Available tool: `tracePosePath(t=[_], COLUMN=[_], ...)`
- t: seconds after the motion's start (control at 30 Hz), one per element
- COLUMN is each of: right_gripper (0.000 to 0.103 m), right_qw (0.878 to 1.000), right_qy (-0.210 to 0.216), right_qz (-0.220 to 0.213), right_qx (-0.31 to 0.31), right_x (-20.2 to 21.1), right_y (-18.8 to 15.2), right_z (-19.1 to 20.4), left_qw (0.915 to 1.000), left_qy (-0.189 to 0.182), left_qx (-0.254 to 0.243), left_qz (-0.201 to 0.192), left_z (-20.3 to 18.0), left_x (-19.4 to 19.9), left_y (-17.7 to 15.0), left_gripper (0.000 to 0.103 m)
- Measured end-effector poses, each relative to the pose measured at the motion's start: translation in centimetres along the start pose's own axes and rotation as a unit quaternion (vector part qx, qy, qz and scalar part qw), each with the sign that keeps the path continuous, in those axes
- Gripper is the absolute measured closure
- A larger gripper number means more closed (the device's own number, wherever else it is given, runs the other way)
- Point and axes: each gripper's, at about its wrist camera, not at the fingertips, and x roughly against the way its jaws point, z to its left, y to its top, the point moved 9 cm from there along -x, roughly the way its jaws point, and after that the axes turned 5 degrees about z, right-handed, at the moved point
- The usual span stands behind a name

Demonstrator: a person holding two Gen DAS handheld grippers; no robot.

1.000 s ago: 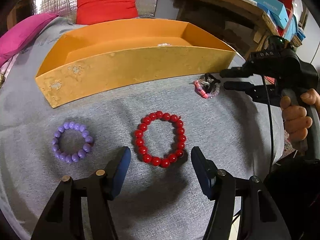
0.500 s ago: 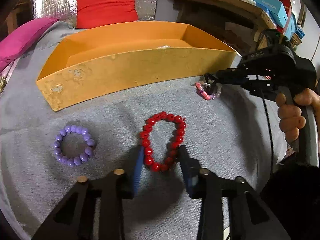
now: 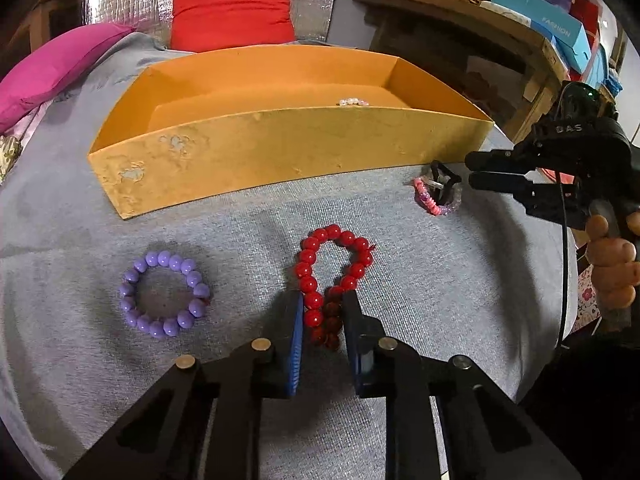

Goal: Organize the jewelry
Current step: 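Grasp the red beaded bracelet with left while right grips the hair tie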

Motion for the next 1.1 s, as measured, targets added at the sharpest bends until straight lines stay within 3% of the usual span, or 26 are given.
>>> tracePosePath(t=[0.07, 0.3, 0.4, 0.6, 0.63, 0.7, 0.8, 0.9, 1.1], right_gripper=[0.076, 0.076, 0.076, 0.076, 0.077, 0.093, 0.095, 0.095, 0.095], right_qw=[1.0, 1.0, 1.0, 1.0, 1.0, 0.999, 0.999, 0.997, 0.996], right_qy=[0.009, 0.014, -0.018, -0.02, -0.021, -0.033, -0.031, -0.002, 0.013], right_qz=[0.007, 0.024, 0.018, 0.004, 0.001, -0.008, -0.027, -0.055, -0.075], right_qx=[0.005, 0.004, 0.0, -0.017, -0.01, 0.008, 0.031, 0.048, 0.039], right_x=[-0.3, -1.8, -2.4, -3.1, -3.2, -2.9, -2.0, -0.1, 1.8], right_y=[-0.4, -1.3, -1.2, -0.7, -0.6, -0.5, -0.3, 0.2, 0.8], right_z=[0.4, 1.0, 0.6, 0.3, 0.4, 0.6, 1.2, 2.2, 1.9], left_qw=[1.0, 1.0, 1.0, 1.0, 1.0, 1.0, 1.0, 1.0, 0.9997], left_qy=[0.002, 0.004, 0.003, 0.001, 0.001, -0.001, -0.002, -0.003, -0.019], left_qx=[0.0, -0.005, -0.004, -0.006, -0.005, -0.003, -0.001, 0.001, 0.016], left_qz=[0.001, 0.003, 0.004, 0.005, 0.005, 0.005, 0.005, 0.004, -0.001], left_z=[0.0, -0.4, -0.4, -0.3, -0.3, -0.1, 0.0, -0.1, 0.0], left_x=[-0.1, -0.1, 0.0, 0.1, 0.1, 0.1, 0.1, 0.1, 0.2], left_y=[0.0, -0.3, -0.4, -0.5, -0.5, -0.5, -0.5, -0.4, 0.1], left_gripper=[0.083, 0.083, 0.083, 0.083, 0.083, 0.083, 0.083, 0.083, 0.083])
